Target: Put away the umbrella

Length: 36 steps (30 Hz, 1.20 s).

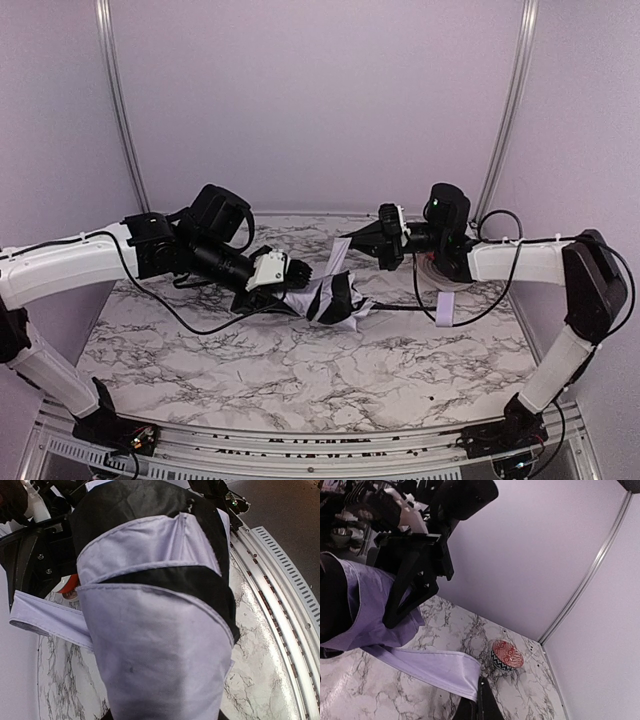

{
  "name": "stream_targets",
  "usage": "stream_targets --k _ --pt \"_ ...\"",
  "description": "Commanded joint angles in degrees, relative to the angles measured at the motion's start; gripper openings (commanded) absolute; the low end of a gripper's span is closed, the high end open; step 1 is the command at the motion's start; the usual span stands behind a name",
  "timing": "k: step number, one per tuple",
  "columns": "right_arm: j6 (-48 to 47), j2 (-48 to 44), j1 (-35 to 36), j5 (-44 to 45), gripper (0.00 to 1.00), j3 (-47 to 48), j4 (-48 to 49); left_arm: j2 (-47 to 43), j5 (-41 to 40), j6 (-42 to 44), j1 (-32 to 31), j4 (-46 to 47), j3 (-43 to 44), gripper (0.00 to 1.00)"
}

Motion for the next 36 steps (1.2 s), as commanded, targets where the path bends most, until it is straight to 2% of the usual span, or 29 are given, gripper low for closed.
stream_targets --k 1,3,6,11,13,17,20,23,25,31,34,36 --pt "-16.2 -6.4 -4.6 8.5 0.00 2.3 -9.0 4.6 12.7 4.5 -4.9 -23.3 -0.4 0.00" --pt "-22.2 -7.7 -2.9 11.9 0.00 2.9 -13.2 7.5 10.1 3.0 -6.1 -23.9 1.4 0.00" --pt "-25.8 -8.2 1.0 20.5 0.00 2.8 -12.3 11.1 6.9 2.7 -6.3 -26.4 3.0 0.00" --pt "-20.3 -3.4 2.3 29.0 0.00 4.9 -3.0 17.2 1.5 0.4 -6.4 -27.0 4.1 0.00" --pt "-17.6 -1.2 3.4 35.5 0.00 6.3 -0.4 20.7 -0.6 0.0 -6.4 -26.9 4.6 0.00" --pt "-12.6 1.1 5.0 43.1 0.00 7.6 2.8 29.3 0.0 -0.6 -4.9 -27.0 6.2 0.00" --pt "-8.8 0.3 5.3 38.3 0.00 2.5 5.0 35.7 1.0 -2.5 -2.5 -26.9 8.4 0.00" --pt "-12.5 -1.8 8.0 36.5 0.00 -10.7 18.1 39.7 4.8 -3.9 1.3 -25.6 9.4 0.00" --pt "-15.4 -1.5 10.4 37.0 0.00 -16.0 22.5 40.5 6.1 -4.5 2.6 -24.2 9.4 0.00" --pt "-13.2 1.7 14.2 37.2 0.00 -22.5 29.1 42.0 9.1 -5.2 3.9 -21.6 9.8 0.00" --pt "-15.3 2.4 17.0 36.8 0.00 -24.4 31.3 43.5 9.9 -7.0 4.4 -21.1 10.7 0.00" --pt "-16.4 1.9 18.0 36.5 0.00 -26.3 31.8 43.7 10.8 -7.5 5.0 -20.6 10.7 0.05"
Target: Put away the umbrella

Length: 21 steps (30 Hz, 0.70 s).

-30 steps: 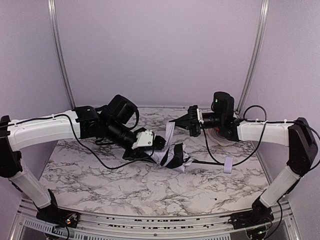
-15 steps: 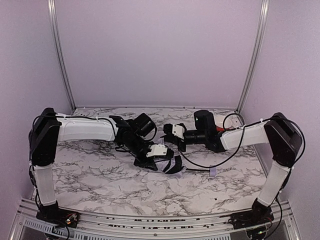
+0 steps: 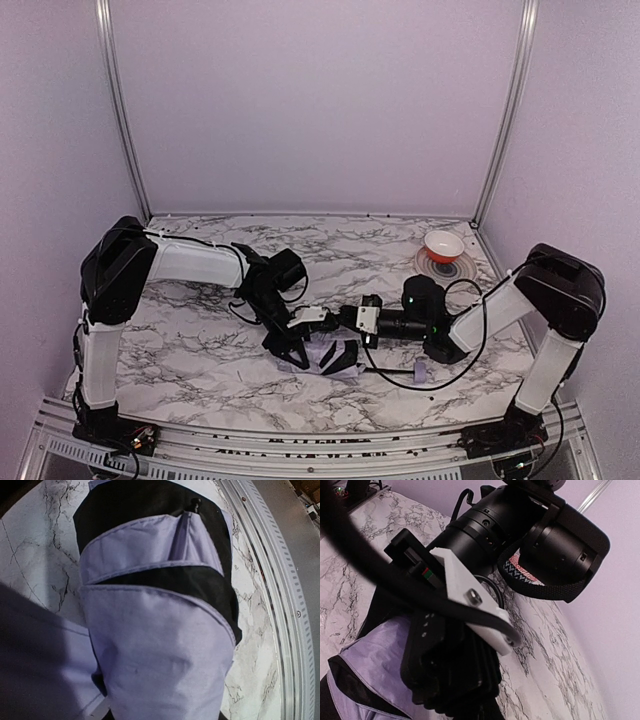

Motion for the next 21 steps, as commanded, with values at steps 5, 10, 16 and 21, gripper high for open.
stream_targets --k 5,10,16,21 --pt "-6.8 -5.3 2.5 1.5 0.00 -2.7 9.3 3.2 -1.1 -8.0 2.6 -3.2 -4.5 0.11" --pt "-10.6 -6.4 5.6 3.1 0.00 -2.0 3.7 3.4 -1.9 -10.7 2.7 -0.6 -4.0 0.11" --pt "-15.6 -4.6 10.8 3.8 0.00 1.9 3.2 3.9 -3.6 -13.9 2.7 0.5 -2.3 0.12" --pt "-17.0 -3.1 13.2 3.1 0.00 3.1 1.0 3.5 -5.2 -15.2 2.7 2.5 -2.2 0.23"
